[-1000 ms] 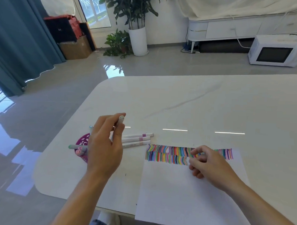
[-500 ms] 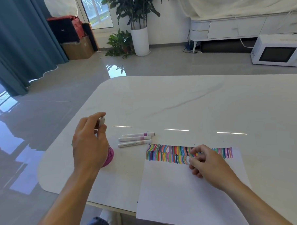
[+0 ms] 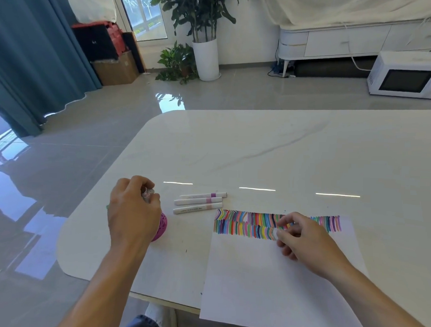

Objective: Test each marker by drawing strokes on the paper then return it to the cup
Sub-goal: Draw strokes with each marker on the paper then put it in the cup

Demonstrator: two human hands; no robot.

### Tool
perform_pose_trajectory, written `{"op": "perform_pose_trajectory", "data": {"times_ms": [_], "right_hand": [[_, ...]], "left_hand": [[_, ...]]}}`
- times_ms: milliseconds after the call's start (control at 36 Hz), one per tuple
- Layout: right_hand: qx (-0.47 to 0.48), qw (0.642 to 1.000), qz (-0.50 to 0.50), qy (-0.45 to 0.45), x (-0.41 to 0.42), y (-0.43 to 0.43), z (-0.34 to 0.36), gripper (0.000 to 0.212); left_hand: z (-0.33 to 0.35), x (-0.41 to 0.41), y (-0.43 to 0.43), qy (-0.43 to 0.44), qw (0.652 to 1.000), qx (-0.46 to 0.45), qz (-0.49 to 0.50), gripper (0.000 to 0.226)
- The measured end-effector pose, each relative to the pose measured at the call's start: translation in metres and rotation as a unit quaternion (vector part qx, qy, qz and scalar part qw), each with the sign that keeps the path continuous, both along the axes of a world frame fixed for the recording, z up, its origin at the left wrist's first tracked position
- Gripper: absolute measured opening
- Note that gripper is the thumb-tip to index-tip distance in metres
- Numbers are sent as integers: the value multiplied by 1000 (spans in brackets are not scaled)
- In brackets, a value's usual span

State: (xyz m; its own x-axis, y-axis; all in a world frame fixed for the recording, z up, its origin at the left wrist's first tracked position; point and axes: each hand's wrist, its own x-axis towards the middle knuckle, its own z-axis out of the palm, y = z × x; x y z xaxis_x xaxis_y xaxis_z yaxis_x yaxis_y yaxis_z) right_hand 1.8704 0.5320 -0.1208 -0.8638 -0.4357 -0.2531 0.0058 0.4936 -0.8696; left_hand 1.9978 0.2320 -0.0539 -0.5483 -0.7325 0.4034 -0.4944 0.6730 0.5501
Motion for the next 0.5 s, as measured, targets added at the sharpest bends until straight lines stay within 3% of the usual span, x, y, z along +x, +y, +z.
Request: {"op": "perform_pose_trajectory", "data": {"times_ms": [194, 333, 500], "right_hand": [[-1, 1000, -2, 0, 0, -1, 1, 6], [-5, 1000, -5, -3, 0, -1, -1, 5], [-14, 1000, -21, -12, -1, -2, -1, 5]], "left_hand": [[0, -2, 9, -3, 998, -60, -24, 26], [-1, -8, 23, -1, 984, -123, -125, 29], [-13, -18, 39, -113, 961, -47, -247, 16]]}}
